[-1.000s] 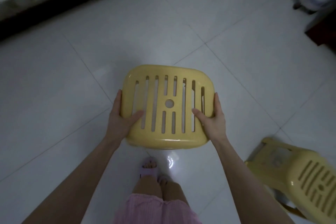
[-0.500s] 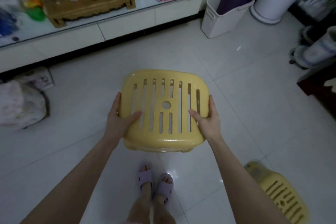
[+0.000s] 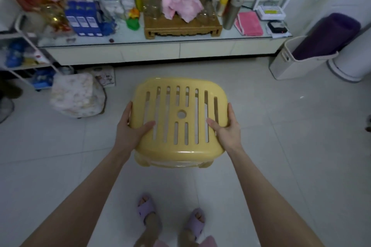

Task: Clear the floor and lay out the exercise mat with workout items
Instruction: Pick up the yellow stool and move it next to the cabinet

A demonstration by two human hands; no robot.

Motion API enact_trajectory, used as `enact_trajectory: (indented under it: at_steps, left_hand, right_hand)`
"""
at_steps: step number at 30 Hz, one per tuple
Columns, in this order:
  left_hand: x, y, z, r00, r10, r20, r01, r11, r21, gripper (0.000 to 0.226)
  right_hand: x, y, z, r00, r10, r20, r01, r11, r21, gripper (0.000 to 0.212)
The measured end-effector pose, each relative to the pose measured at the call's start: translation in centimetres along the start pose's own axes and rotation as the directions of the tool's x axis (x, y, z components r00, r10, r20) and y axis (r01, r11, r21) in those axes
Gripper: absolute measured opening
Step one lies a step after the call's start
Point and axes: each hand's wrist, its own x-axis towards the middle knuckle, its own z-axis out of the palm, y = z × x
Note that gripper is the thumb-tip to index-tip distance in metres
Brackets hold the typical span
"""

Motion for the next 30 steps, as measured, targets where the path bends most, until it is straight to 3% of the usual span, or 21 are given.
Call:
enact_trajectory:
  at_steps: [5,14,30]
  left_hand:
    - [4.1,-0.3,-8.4,0.999,-0.001,-0.054,0.000,0.999,-0.035,0.093]
    - [11.3,-1.0,-17.2,0.990,-0.035,-0.134,0.024,0.996,-0.082,0.095]
    - [31.2,-2.9,-21.2,0.974,-0.159,-0.159,0.150,0.987,-0.066,0.101]
  right_hand:
    - [0.8,-3.0,9.5,0.998,-0.033,0.061,0.035,0.999,-0.022,0.093]
    - [5.2,-6.3,21.3,0.990,-0.023,0.141,0.029,0.999,-0.045,0.094]
    - [22.2,-7.8,35.2,0.974,0.042,0.223,0.000,0.983,-0.186,0.091]
